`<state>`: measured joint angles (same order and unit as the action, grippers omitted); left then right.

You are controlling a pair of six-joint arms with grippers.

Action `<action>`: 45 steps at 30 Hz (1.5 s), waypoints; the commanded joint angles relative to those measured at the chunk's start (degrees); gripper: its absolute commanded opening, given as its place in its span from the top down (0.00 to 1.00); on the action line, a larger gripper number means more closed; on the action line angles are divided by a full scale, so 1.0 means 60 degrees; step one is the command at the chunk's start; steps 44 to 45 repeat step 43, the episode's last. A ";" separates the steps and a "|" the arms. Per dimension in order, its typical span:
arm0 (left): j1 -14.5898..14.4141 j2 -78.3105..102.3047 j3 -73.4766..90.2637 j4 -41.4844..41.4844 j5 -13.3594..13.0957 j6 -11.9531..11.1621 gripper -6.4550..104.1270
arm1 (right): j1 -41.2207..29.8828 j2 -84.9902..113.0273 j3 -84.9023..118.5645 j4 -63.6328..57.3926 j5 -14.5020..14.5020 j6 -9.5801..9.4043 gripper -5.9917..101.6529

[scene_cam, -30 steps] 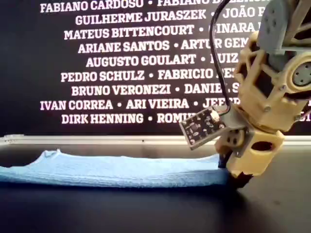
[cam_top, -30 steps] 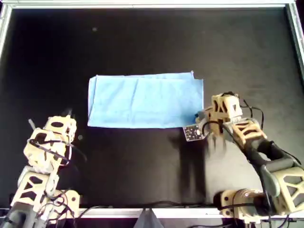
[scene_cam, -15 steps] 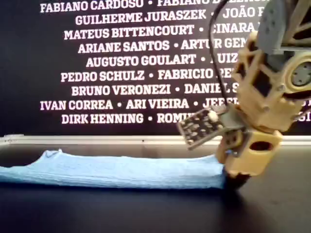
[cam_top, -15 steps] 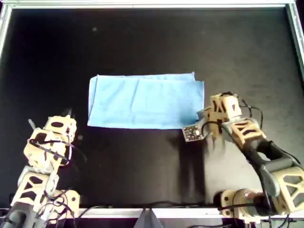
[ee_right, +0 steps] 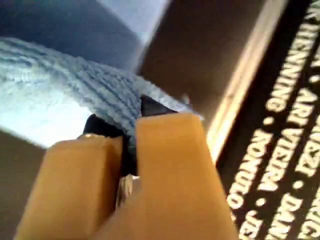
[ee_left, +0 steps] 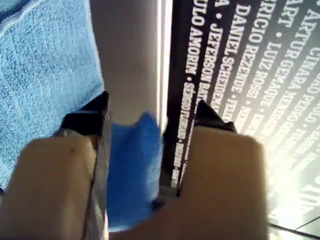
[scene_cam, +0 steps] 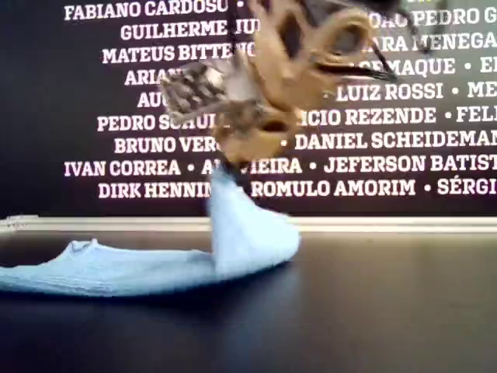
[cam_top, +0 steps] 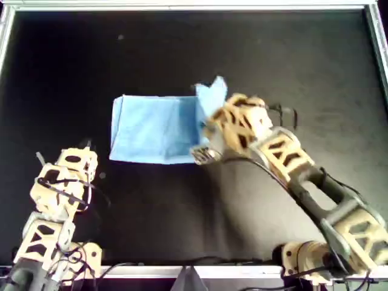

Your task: Fold a cloth

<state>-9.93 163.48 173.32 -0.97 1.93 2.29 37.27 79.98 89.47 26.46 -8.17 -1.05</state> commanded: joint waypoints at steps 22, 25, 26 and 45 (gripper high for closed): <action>0.0234 0.0015 -0.0103 -0.0073 0.0015 0.0044 0.41 | 0.3105 -0.9155 -1.2979 -0.0205 0.0015 0.0015 0.92; 0.0234 0.0000 -0.0103 -0.0073 0.0015 0.0044 0.41 | 0.3105 -0.9639 -1.3169 -0.0205 -0.0088 0.0029 0.84; 0.0234 0.0000 -0.0103 -0.0073 0.0015 0.0044 0.41 | 0.3120 -0.9683 -1.3169 -0.0205 -0.0132 0.0044 0.79; 0.0234 0.0000 -0.0103 -0.0073 0.0015 0.0044 0.41 | 0.3296 -0.7251 -1.2861 0.0015 -0.0132 0.1450 0.51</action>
